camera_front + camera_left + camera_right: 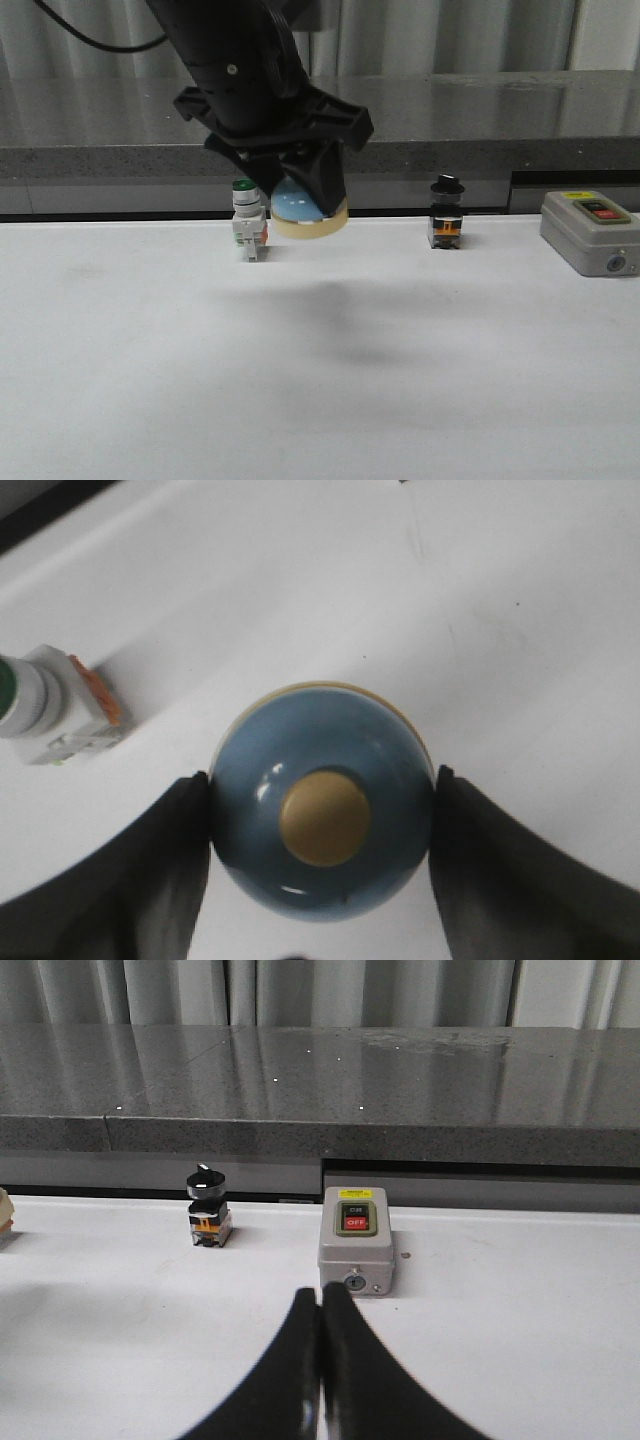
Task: Place and press bell with both arms
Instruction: 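Carry the bell toward the table centre and lower it down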
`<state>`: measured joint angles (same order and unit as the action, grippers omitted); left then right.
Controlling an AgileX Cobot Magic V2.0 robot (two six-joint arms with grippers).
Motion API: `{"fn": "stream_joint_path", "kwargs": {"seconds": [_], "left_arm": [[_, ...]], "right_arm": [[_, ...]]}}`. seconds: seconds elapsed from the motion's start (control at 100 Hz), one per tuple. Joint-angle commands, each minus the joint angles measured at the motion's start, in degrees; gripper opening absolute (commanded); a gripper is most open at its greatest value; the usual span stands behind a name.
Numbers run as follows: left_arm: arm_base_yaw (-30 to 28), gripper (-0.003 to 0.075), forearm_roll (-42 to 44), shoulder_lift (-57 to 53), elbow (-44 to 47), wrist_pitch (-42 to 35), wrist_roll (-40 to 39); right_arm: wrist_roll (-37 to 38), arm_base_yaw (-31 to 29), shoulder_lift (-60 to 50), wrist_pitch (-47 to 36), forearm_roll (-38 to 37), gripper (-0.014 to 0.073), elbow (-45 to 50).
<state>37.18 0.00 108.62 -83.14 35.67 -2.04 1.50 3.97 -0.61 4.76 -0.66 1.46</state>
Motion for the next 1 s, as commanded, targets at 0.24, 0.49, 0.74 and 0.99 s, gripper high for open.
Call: {"fn": "stream_joint_path", "kwargs": {"seconds": [0.24, 0.49, 0.74, 0.99], "left_arm": [[0.5, 0.0185, -2.26, 2.6, -1.84, -5.26, 0.06], [1.01, 0.0185, -3.42, 4.92, -1.84, -4.99, 0.06], [1.23, 0.019, -3.42, 4.92, -1.84, -4.84, 0.06], [1.23, 0.019, -3.42, 5.06, -1.84, -4.46, 0.16]], "right_arm": [[-0.05, -0.26, -0.9, -4.76, -0.24, -0.006, -0.75], [-0.05, -0.26, -0.9, -4.76, -0.24, -0.006, -0.75], [-0.05, -0.26, -0.9, -4.76, -0.24, -0.006, -0.75], [-0.05, -0.26, -0.9, -4.76, -0.24, -0.006, -0.75]]}}
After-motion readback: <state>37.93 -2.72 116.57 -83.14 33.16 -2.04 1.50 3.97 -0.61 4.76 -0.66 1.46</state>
